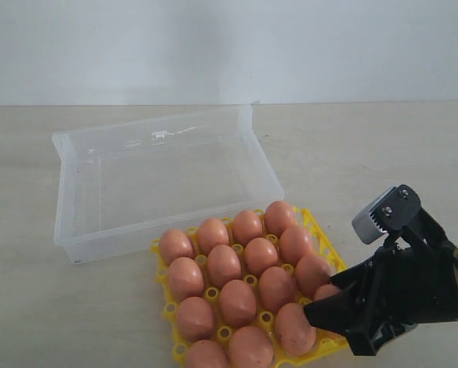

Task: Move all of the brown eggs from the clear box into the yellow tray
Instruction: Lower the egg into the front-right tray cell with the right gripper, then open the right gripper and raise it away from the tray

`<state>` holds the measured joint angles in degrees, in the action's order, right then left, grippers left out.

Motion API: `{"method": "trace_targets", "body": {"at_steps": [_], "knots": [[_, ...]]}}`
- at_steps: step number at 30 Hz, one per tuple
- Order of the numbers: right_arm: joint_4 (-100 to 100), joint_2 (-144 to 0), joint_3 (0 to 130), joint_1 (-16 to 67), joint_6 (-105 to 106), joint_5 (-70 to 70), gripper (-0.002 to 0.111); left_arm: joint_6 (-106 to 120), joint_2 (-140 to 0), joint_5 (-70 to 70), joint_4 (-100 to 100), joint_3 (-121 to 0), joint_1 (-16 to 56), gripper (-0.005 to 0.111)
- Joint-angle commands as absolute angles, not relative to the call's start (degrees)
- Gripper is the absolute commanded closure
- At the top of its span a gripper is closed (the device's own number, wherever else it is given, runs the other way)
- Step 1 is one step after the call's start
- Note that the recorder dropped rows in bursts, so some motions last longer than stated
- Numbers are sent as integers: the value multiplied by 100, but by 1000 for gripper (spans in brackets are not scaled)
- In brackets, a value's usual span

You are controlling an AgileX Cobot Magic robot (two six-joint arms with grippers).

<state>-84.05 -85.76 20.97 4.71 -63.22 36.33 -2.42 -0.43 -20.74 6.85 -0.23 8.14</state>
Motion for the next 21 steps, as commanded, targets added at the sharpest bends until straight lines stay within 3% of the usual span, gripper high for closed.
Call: {"method": "trace_targets", "body": {"at_steps": [1,14,21], "knots": [[-8421,-8596,2070,457,-6373,3657,41,-218,-67,-2031,661,0,827,103],[-8398,-8513,2096,457,-6385,3582,41,-218,-67,-2031,661,0,827,103],[-8400,-7613,2431,457,-7377,3594,42,-218,-67,-2031,661,0,827,103]]}}
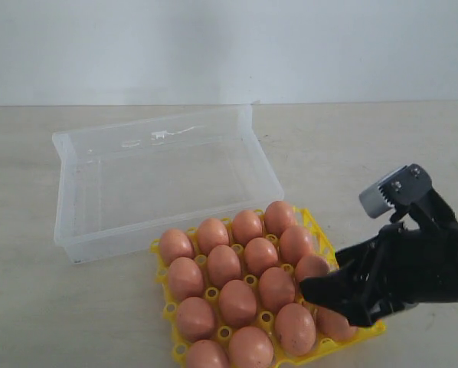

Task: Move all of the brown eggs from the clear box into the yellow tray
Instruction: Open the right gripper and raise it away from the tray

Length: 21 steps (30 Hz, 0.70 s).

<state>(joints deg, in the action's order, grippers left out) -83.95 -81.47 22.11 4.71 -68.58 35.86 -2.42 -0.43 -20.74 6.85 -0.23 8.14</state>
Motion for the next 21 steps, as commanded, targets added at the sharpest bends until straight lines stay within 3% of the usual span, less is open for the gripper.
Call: {"method": "trace_targets", "body": {"at_steps": [1,5,8,12,21], "knots": [[-8400,-7438,2520,457,-7469,3594,45,-218,-67,-2031,661,0,827,103],[-8400,-6792,2938,457,-7529,3454,74,-218,-67,-2031,661,0,827,103],[-8400,-6429,3252,457,-7529,3167,108,-218,-67,-2031,661,0,827,103],[-8341,-6104,3641,457,-6916,2547,108,-218,-67,-2031,661,0,827,103],[-8588,-5788,3882,457,-3218,376,108,-218,-67,-2031,661,0,827,103]]}}
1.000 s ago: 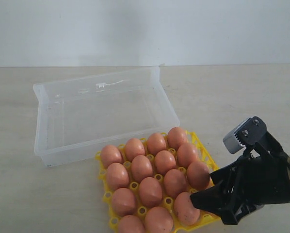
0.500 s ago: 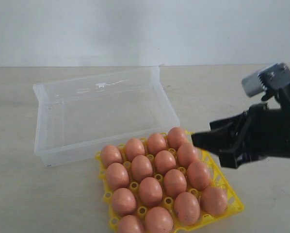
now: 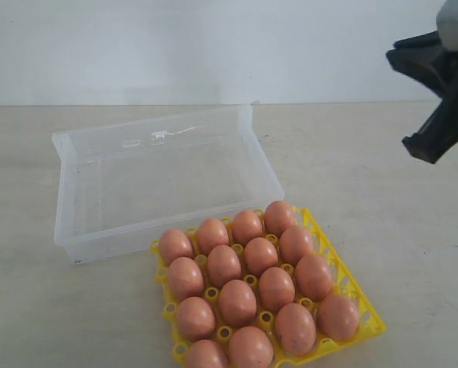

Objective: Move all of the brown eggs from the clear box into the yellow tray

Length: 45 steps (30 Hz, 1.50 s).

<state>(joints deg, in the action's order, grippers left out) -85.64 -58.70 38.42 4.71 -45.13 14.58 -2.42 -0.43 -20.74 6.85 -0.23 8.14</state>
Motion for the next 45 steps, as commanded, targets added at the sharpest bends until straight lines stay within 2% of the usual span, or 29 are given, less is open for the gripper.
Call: {"method": "trace_targets", "body": {"at_steps": [1,6,12,15,18,21,25,29,34,37,41,45], "knots": [[-8588,-5788,3882,457,-3010,66,108,-218,-67,-2031,661,0,827,103],[-8588,-5788,3872,457,-2514,-1232,108,-218,-67,-2031,661,0,827,103],[-7984,-5855,3872,448,-3096,-3318,108,-218,-67,-2031,661,0,827,103],[-7807,-5868,3872,130,-4629,-2752,108,-218,-67,-2031,661,0,827,103],[-6745,-6020,3872,-491,-5537,-1936,108,-218,-67,-2031,661,0,827,103],[-4979,-6306,3872,-1165,-5540,-1266,108,-218,-67,-2031,661,0,827,103],[-3251,-6565,3872,-1632,-5201,-482,108,-218,-67,-2031,661,0,827,103],[-2967,-6555,3872,-1516,-5212,239,108,-218,-67,-2031,661,0,827,103],[-2967,-6111,3872,-999,-5431,744,108,-218,-67,-2031,661,0,827,103],[-3181,-5662,3872,-639,-5796,1624,108,-218,-67,-2031,661,0,827,103],[-4298,-5241,3872,-463,-5474,3011,108,-218,-67,-2031,661,0,827,103],[-5686,-5023,3872,-463,-4605,2610,108,-218,-67,-2031,661,0,827,103]]}}
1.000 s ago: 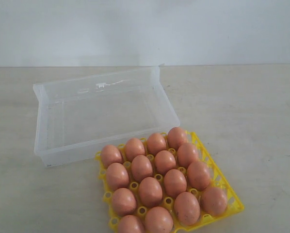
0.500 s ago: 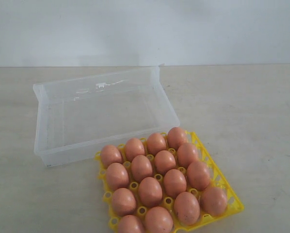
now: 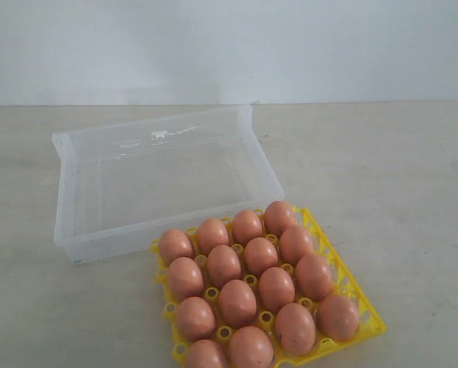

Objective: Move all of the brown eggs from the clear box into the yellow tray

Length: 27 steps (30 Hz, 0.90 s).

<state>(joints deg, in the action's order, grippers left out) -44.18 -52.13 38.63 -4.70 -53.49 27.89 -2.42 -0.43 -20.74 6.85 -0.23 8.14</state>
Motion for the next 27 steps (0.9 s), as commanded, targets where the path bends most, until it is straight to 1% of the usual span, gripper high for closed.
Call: {"method": "trace_targets", "body": {"at_steps": [1,4,7,12,17,19,20,22,24,26,27], "knots": [[-5942,-4979,3872,-463,-4365,2339,108,-218,-67,-2031,661,0,827,103],[-6615,-4840,3872,-463,-3561,1703,108,-218,-67,-2031,661,0,827,103],[-7626,-4717,3872,-463,-2827,1365,108,-218,-67,-2031,661,0,827,103],[-9909,-4488,3872,-463,-2682,1256,108,-218,-67,-2031,661,0,827,103],[-9995,-3880,3872,-463,-2618,933,108,-218,-67,-2031,661,0,827,103],[-9995,-3524,3872,-463,-2879,533,108,-218,-67,-2031,661,0,827,103],[-9754,-3315,3872,-463,-3311,128,108,-218,-67,-2031,661,0,827,103],[-8643,-2942,3872,-463,-4647,-878,108,-218,-67,-2031,661,0,827,103],[-7170,-2595,3872,-463,-5793,-2385,108,-218,-67,-2031,661,0,827,103],[-6166,-2438,3825,-463,-6031,-3647,108,-218,-67,-2031,661,0,827,103],[-5850,-2397,3720,-463,-6031,-3881,108,-218,-67,-2031,661,0,827,103]]}}
